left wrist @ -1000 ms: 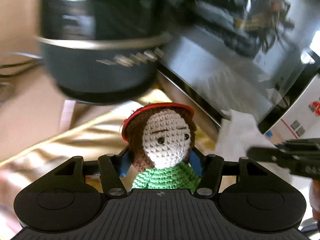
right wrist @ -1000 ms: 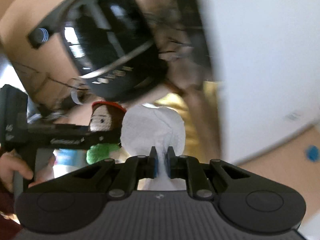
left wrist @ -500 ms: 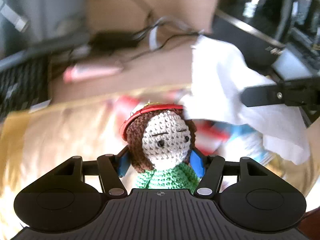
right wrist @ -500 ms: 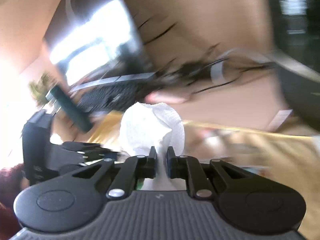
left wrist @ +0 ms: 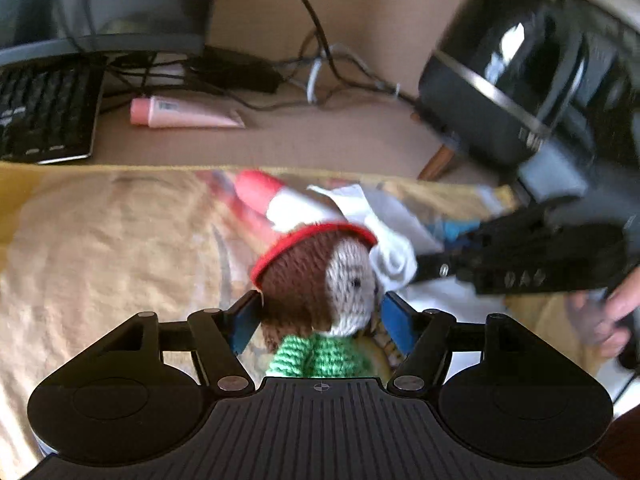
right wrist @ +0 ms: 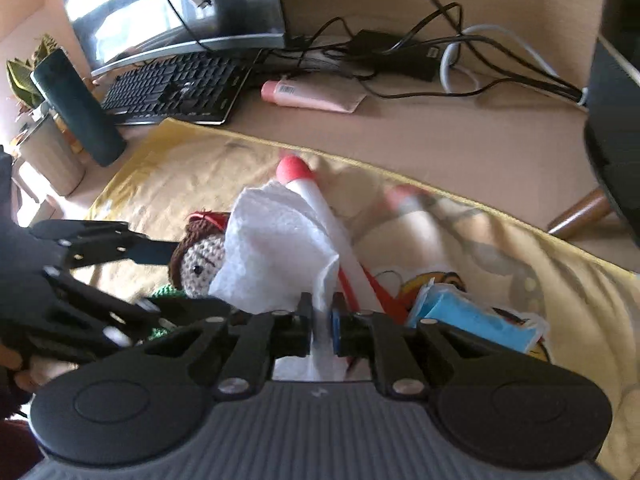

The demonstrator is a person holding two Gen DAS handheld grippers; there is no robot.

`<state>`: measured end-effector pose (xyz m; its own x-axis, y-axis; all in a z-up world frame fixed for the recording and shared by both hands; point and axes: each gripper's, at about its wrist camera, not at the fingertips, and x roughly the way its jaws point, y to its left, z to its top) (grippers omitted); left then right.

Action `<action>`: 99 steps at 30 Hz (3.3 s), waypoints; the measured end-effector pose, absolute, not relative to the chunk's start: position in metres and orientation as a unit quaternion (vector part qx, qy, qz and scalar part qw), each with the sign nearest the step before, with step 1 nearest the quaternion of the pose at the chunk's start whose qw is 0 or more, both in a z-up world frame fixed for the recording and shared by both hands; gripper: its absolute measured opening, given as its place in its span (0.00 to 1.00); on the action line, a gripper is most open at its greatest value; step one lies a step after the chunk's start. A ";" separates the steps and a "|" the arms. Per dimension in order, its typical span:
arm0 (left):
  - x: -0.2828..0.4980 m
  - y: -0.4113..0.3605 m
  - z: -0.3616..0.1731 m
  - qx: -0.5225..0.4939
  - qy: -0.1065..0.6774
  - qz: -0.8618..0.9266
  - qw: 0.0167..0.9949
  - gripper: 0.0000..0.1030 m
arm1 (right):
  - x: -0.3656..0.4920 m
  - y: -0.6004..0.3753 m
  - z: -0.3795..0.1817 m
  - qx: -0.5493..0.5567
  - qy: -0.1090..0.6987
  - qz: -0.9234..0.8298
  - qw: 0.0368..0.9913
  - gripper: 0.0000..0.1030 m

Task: Organize soft objects

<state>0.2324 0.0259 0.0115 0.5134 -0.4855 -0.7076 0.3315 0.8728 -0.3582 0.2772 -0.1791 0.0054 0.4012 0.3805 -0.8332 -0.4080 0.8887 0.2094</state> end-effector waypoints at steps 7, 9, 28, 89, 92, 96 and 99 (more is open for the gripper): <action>0.232 0.076 0.027 -0.113 0.422 -0.173 0.883 0.84 | 0.238 -0.160 0.030 -0.020 0.467 0.312 0.827 0.13; 0.233 0.082 0.021 -0.109 0.434 -0.156 0.881 0.82 | 0.229 -0.145 0.029 -0.019 0.473 0.349 0.809 0.13; 0.234 0.051 0.003 -0.099 0.471 -0.204 0.852 0.77 | 0.221 -0.215 0.022 -0.001 0.484 0.221 0.847 0.10; 0.109 -0.001 0.019 -0.046 0.371 -0.058 0.926 0.97 | 0.086 -0.264 0.009 0.067 0.311 0.009 0.948 0.90; 0.084 -0.029 0.008 -0.022 0.339 -0.046 0.940 0.98 | 0.057 -0.257 -0.005 0.046 0.274 -0.042 0.960 0.95; 0.072 -0.060 0.002 0.051 0.342 -0.050 0.937 1.00 | 0.042 -0.244 -0.008 -0.011 0.284 -0.033 0.958 0.99; 0.064 -0.065 0.006 0.053 0.326 -0.027 0.944 1.00 | 0.032 -0.240 -0.008 -0.021 0.269 -0.039 0.962 1.00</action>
